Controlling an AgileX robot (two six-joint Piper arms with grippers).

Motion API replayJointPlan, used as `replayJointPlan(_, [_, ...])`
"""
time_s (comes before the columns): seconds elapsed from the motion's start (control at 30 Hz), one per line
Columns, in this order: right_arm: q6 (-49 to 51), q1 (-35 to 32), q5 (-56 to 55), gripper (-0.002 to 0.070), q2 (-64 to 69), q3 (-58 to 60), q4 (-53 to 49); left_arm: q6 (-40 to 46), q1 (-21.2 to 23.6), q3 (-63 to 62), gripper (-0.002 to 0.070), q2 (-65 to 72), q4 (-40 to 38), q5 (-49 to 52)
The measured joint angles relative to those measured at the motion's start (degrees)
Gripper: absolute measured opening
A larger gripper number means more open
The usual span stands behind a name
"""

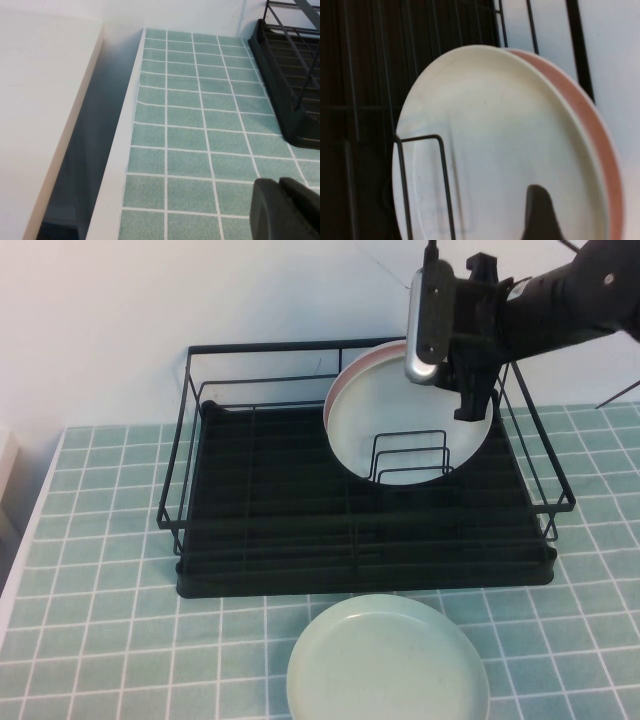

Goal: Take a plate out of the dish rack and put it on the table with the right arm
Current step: Grasp the plate from the shelf

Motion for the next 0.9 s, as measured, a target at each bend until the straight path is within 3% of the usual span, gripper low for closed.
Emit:
replayJointPlan(0.47, [-0.28,0.13,-5.7,0.0386,3.86,-0.44,0.0,0.0,0.0,0.0,-0.0004,0.0,0.0,0.0])
replayJointPlan(0.77, [-0.28,0.16,-7.0,0.0158,4.59,-0.6,0.09,0.0,0.0,0.0,-0.0004,0.0,0.0,0.0])
replayJointPlan(0.9, [0.28,0.16,-7.1,0.0151,4.79,-0.6,0.09,0.0,0.0,0.0,-0.0004,0.0,0.0,0.0])
